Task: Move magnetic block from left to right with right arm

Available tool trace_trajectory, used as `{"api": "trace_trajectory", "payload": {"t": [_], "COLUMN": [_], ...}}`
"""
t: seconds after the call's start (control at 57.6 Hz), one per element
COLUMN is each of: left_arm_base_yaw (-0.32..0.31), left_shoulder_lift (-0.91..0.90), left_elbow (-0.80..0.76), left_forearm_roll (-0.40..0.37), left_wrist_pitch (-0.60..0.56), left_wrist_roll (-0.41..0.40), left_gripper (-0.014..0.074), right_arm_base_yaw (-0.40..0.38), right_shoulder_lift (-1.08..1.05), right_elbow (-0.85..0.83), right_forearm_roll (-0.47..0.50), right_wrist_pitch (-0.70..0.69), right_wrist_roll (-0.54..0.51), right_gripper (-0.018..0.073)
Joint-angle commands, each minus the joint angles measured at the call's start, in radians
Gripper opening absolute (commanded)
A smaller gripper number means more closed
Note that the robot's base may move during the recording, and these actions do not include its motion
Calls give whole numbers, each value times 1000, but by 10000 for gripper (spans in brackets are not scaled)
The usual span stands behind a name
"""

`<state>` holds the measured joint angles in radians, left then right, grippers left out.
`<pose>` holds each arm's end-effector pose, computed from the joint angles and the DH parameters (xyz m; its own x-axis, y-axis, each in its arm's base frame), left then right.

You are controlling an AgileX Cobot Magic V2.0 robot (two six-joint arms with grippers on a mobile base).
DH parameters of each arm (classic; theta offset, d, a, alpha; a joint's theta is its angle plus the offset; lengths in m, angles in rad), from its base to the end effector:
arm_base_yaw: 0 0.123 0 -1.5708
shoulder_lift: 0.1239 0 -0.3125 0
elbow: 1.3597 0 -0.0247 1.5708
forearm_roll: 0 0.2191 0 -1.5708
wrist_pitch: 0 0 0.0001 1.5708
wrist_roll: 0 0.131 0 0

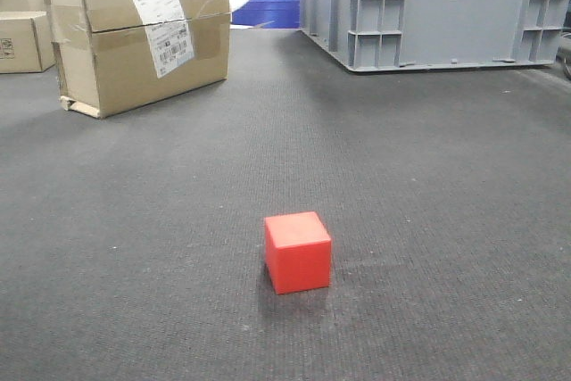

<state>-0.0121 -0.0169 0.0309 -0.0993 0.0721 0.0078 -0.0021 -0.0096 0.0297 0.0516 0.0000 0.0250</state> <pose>0.0370 -0.0014 0.1971 -0.0003 -0.0911 -0.9958 0.0193 0.9957 -0.0911 0.0372 -0.0001 0.2067 0.0670 0.0764 -0.9948 -0.0030 0.9971 0.0763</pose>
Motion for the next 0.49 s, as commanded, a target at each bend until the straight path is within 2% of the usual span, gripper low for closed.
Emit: {"api": "trace_trajectory", "payload": {"t": [0.0, 0.469], "left_arm_base_yaw": [1, 1], "left_shoulder_lift": [-5, -5], "left_elbow": [10, 10], "left_forearm_roll": [-3, -3], "left_wrist_pitch": [-85, -85], "left_wrist_roll": [-8, -8], "left_gripper": [-126, -126], "right_arm_base_yaw": [-5, -5], "right_shoulder_lift": [-22, -22], "right_elbow": [1, 1], "right_forearm_roll": [-11, -11], "right_wrist_pitch": [-78, -78], "right_wrist_roll": [0, 0], "right_gripper": [29, 29]}}
